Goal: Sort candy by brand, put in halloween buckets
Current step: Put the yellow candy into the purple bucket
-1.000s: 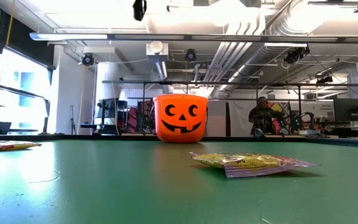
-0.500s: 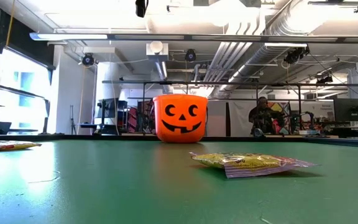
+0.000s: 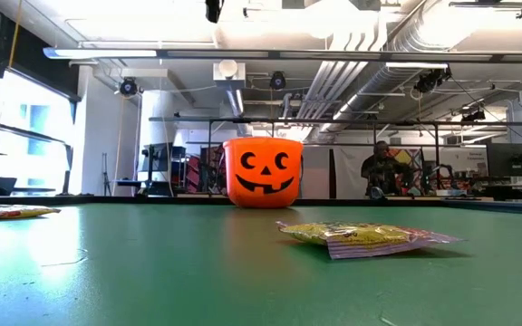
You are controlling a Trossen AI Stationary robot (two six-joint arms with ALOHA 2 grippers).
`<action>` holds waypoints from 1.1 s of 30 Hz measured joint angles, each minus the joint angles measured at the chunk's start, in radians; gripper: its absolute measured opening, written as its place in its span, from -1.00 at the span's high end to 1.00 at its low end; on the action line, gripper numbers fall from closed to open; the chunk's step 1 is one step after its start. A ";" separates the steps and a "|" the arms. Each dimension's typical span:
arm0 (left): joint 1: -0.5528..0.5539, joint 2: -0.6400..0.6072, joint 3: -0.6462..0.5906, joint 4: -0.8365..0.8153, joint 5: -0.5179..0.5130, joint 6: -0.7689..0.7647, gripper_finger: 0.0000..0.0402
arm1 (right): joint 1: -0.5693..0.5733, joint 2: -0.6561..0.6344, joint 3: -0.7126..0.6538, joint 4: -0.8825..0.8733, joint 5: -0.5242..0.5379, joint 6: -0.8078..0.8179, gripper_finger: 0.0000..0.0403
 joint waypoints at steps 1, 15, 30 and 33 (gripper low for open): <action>0.000 0.003 0.001 0.003 0.002 0.001 1.00 | 0.000 0.000 0.000 -0.003 0.000 0.000 0.90; 0.001 -0.018 0.002 -0.038 0.020 0.071 0.56 | 0.026 -0.138 0.000 -0.125 -0.033 0.031 0.98; 0.035 -0.020 0.001 -0.170 0.043 0.079 0.51 | 0.336 -0.278 0.001 -0.753 -0.392 0.653 1.00; 0.058 -0.020 0.001 -0.167 0.073 0.078 0.53 | 0.416 -0.278 0.001 -0.840 -0.449 0.828 1.00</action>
